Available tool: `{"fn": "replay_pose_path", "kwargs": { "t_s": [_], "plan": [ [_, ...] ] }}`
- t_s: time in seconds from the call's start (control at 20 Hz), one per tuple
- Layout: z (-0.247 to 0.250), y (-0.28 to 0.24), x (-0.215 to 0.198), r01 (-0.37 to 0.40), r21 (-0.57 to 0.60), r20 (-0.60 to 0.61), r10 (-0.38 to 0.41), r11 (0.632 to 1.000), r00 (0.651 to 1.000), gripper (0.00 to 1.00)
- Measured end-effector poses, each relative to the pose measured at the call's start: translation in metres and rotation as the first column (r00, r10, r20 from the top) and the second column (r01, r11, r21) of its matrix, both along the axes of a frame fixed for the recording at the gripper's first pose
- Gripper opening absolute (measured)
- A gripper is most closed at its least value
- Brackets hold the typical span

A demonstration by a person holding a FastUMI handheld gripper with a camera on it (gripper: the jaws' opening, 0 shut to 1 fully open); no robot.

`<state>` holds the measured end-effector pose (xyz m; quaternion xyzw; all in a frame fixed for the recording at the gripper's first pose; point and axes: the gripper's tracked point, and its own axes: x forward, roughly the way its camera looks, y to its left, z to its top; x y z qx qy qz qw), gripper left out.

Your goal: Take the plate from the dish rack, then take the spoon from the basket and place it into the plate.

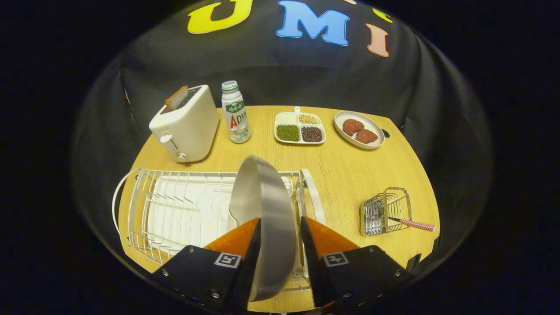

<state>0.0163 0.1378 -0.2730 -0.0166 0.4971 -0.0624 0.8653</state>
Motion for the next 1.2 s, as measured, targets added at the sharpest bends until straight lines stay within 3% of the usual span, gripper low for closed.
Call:
{"fn": "replay_pose_path", "kwargs": {
  "t_s": [0.1,0.2,0.35,0.7,0.95,1.2],
  "plan": [
    [-0.009,0.011,0.002,-0.017,0.007,-0.010,0.017,1.000,1.000,0.34],
    [-0.002,0.015,0.004,-0.021,-0.037,-0.004,0.021,0.999,1.000,0.31],
    [0.003,0.020,0.008,-0.027,-0.116,0.007,0.028,0.993,1.000,0.32],
    [0.030,0.026,0.027,-0.102,-0.289,0.071,0.127,0.952,0.989,0.29],
    [0.044,0.027,0.028,-0.091,-0.266,0.095,0.120,0.960,0.988,0.29],
    [0.069,0.015,0.020,-0.044,-0.164,0.121,0.064,0.985,0.991,0.29]
  ]
}}
